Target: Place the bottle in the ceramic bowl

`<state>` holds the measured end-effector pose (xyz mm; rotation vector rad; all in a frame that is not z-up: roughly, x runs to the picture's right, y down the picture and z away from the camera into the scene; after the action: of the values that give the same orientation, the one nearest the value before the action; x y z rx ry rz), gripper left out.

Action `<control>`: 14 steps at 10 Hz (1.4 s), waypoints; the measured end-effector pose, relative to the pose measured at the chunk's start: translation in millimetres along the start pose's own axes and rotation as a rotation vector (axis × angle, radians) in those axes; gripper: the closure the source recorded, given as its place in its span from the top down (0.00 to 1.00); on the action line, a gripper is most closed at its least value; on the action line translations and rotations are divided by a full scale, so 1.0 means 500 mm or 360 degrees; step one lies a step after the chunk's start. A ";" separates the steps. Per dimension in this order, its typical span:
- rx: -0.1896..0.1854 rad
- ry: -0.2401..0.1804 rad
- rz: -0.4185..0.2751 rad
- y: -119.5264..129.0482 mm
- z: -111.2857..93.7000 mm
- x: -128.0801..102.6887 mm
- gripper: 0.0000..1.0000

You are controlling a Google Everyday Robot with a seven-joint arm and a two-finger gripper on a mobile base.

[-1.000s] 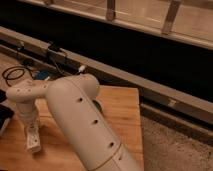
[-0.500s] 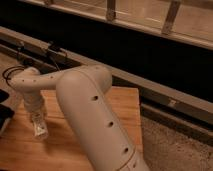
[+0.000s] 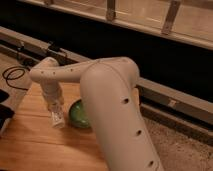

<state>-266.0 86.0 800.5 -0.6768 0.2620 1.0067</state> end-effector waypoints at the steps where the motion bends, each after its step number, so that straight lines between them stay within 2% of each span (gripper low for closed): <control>1: 0.0043 -0.0024 0.0052 -0.040 -0.021 0.024 0.00; 3: 0.0134 -0.0076 0.0145 -0.117 -0.069 0.065 0.00; 5: 0.0186 -0.0141 0.0166 -0.155 -0.102 0.067 0.00; 7: 0.0196 -0.0220 0.0158 -0.195 -0.103 0.051 0.00; 9: 0.0179 -0.0219 0.0142 -0.182 -0.102 0.048 0.04; 11: 0.0190 -0.0219 0.0151 -0.193 -0.102 0.050 0.08; 12: 0.0187 -0.0218 0.0149 -0.190 -0.102 0.049 0.15; 14: 0.0186 -0.0216 0.0147 -0.189 -0.100 0.049 0.35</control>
<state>-168.6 37.8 787.5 -0.4914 0.2328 1.1119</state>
